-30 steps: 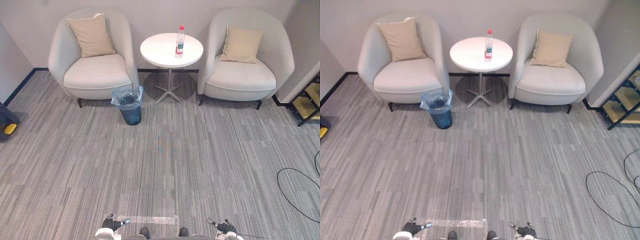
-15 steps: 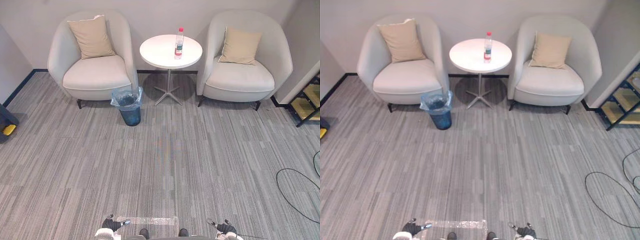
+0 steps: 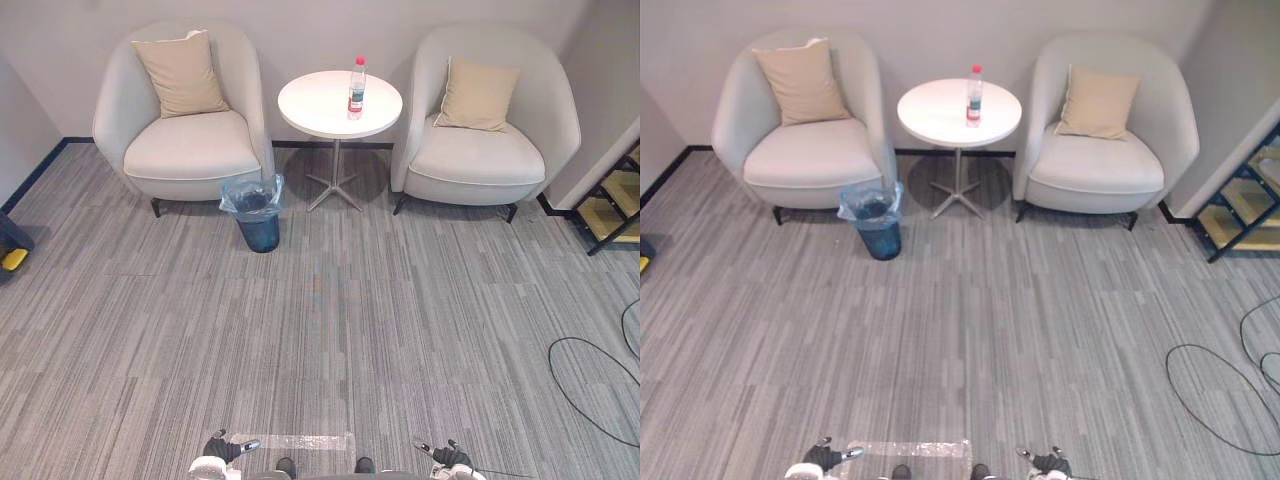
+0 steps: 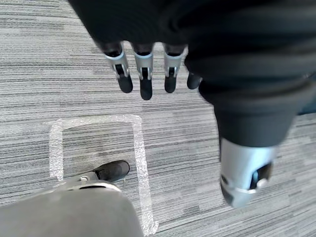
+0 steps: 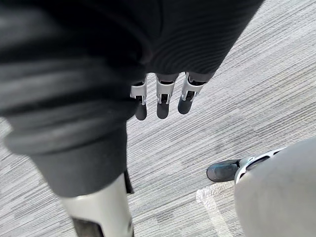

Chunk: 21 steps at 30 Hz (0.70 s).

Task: Gather rubbish on tea table into small bin, then transfer packed bag to large trash can.

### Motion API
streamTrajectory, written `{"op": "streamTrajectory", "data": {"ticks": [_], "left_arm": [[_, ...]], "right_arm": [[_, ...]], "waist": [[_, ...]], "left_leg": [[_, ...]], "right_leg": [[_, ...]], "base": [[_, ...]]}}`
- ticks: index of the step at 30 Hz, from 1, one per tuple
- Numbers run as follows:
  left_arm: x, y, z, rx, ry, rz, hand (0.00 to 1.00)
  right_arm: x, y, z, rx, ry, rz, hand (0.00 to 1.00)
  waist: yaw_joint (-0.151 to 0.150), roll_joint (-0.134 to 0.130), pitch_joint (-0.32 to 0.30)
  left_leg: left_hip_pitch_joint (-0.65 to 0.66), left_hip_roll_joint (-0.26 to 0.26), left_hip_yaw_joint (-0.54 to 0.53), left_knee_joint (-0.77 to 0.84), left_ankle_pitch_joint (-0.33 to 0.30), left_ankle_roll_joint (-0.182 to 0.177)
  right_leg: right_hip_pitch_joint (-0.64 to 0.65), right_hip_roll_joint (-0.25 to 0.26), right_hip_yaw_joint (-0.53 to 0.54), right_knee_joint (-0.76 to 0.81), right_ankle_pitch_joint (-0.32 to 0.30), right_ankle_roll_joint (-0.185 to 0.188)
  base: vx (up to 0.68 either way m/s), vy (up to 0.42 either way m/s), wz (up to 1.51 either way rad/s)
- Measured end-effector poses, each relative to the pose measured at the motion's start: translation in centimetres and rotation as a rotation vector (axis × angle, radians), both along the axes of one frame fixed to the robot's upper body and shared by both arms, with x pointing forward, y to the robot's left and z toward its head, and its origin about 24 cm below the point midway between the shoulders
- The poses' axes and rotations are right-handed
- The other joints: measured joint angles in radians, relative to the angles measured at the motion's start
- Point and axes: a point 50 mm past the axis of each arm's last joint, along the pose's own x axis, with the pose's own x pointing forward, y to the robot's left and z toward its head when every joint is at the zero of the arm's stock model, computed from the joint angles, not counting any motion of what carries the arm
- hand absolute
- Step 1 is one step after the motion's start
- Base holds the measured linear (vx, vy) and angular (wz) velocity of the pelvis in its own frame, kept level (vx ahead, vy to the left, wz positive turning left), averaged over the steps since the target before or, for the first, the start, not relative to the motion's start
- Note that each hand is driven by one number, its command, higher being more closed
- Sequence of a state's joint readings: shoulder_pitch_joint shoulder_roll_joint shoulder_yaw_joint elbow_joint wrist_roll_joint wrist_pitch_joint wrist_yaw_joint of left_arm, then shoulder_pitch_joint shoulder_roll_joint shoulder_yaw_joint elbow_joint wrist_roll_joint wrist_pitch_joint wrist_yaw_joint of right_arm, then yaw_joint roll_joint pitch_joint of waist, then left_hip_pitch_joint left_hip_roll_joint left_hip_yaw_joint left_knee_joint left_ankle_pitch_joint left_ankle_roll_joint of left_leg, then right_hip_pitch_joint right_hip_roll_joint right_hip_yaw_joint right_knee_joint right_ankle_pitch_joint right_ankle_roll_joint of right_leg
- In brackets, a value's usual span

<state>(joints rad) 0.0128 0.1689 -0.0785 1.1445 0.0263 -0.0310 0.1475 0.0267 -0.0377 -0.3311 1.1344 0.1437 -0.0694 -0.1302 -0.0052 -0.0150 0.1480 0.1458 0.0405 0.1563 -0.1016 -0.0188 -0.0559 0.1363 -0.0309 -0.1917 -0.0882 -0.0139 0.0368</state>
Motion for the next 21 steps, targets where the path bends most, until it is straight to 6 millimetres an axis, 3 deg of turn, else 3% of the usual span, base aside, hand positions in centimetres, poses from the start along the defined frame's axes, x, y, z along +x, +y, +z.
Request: {"op": "streamTrajectory", "data": {"ticks": [2,5,6,7,8,9,11,12,14,17,18,19,21], "left_arm": [[0.2,0.1,0.1,0.001,-0.005,-0.001,0.00],[0.4,0.1,0.1,-0.004,-0.010,0.005,0.00],[0.4,0.5,0.2,-0.010,-0.014,0.024,0.00],[0.5,0.5,0.3,-0.010,-0.018,0.027,0.00],[1.3,0.6,0.6,-0.017,-0.057,0.045,0.00],[1.7,0.5,0.8,-0.026,-0.080,0.061,0.00],[1.5,0.3,0.7,-0.039,-0.085,0.090,0.00],[1.5,0.3,0.7,-0.046,-0.088,0.104,0.00],[1.6,0.3,0.8,-0.046,-0.095,0.104,0.00],[1.5,-0.3,0.6,-0.053,-0.087,0.086,0.00],[1.3,-0.3,0.5,-0.055,-0.077,0.083,0.00],[1.3,-0.1,0.5,-0.048,-0.074,0.082,0.00],[2.0,0.5,0.8,-0.032,-0.086,0.077,0.00]], "right_arm": [[0.1,0.0,0.0,0.007,-0.005,-0.010,0.00],[0.3,-0.1,0.1,0.010,-0.015,-0.020,0.00],[0.4,0.1,0.1,0.015,-0.022,-0.029,0.00],[0.4,0.1,0.1,0.017,-0.022,-0.029,0.00],[0.2,0.1,0.1,0.017,-0.019,-0.036,0.00],[-0.1,0.0,0.1,0.017,-0.021,-0.049,0.00],[0.0,-0.5,0.2,0.009,-0.030,-0.063,0.00],[-0.3,-0.7,0.1,0.008,-0.020,-0.076,0.00],[-0.4,-0.7,0.1,0.012,-0.015,-0.081,0.00],[-0.3,-1.0,0.2,0.002,-0.018,-0.075,0.00],[-0.4,-1.3,0.2,-0.007,-0.006,-0.065,0.00],[-0.5,-1.1,0.1,-0.002,-0.001,-0.065,0.00],[-0.7,0.3,-0.2,0.039,0.010,-0.067,0.00]], "waist": [[-0.001,-0.002,0.008],[-0.001,0.006,0.021],[-0.001,-0.001,0.027],[-0.001,-0.004,0.028],[-0.001,-0.014,0.035],[0.011,-0.005,0.041],[0.007,0.004,0.042],[0.007,0.005,0.043],[0.014,0.003,0.043],[0.016,0.025,0.036],[0.020,0.037,0.027],[0.022,0.020,0.019],[0.016,-0.029,-0.002]], "left_leg": [[-0.010,0.006,0.017,0.030,-0.019,-0.007],[-0.069,0.046,0.054,0.228,-0.131,-0.031],[-0.126,0.070,0.082,0.392,-0.157,-0.054],[-0.134,0.072,0.085,0.417,-0.157,-0.054],[-0.192,0.093,0.092,0.577,-0.151,-0.051],[-0.246,0.113,0.086,0.705,-0.136,-0.044],[-0.316,0.122,0.083,0.805,-0.192,-0.019],[-0.346,0.110,0.097,0.770,-0.215,-0.006],[-0.365,0.076,0.111,0.638,-0.203,0.002],[-0.370,0.015,0.077,0.250,-0.059,-0.043],[-0.371,0.010,0.049,0.233,0.041,-0.005],[-0.374,-0.007,0.051,0.245,0.049,0.010],[-0.383,-0.056,0.088,0.296,-0.006,0.050]], "right_leg": [[-0.005,0.003,0.013,0.006,-0.004,-0.005],[-0.026,0.015,0.047,0.087,-0.068,-0.021],[-0.035,0.012,0.059,0.126,-0.109,-0.036],[-0.035,0.011,0.060,0.131,-0.114,-0.036],[-0.034,0.005,0.072,0.170,-0.139,-0.042],[-0.030,0.003,0.086,0.205,-0.167,-0.050],[-0.006,-0.008,0.094,0.227,-0.195,-0.062],[0.010,-0.027,0.103,0.224,-0.205,-0.065],[0.011,-0.058,0.124,0.222,-0.220,-0.051],[0.029,-0.077,0.176,0.181,-0.243,-0.017],[0.044,-0.077,0.209,0.164,-0.260,0.007],[0.045,-0.093,0.218,0.164,-0.266,0.005],[0.023,-0.152,0.245,0.234,-0.262,0.010]], "base": [[0.00,-0.014,-0.21],[0.02,-0.040,-0.36],[0.01,-0.035,-0.14],[0.02,-0.080,-0.14],[0.06,-0.092,-0.20],[0.12,-0.096,-0.23],[0.22,-0.002,-0.09],[0.21,0.049,-0.10],[0.17,0.076,-0.33],[0.35,0.211,-0.61],[0.45,0.281,-0.64],[0.57,0.311,-0.55],[0.56,0.215,-0.20]]}}
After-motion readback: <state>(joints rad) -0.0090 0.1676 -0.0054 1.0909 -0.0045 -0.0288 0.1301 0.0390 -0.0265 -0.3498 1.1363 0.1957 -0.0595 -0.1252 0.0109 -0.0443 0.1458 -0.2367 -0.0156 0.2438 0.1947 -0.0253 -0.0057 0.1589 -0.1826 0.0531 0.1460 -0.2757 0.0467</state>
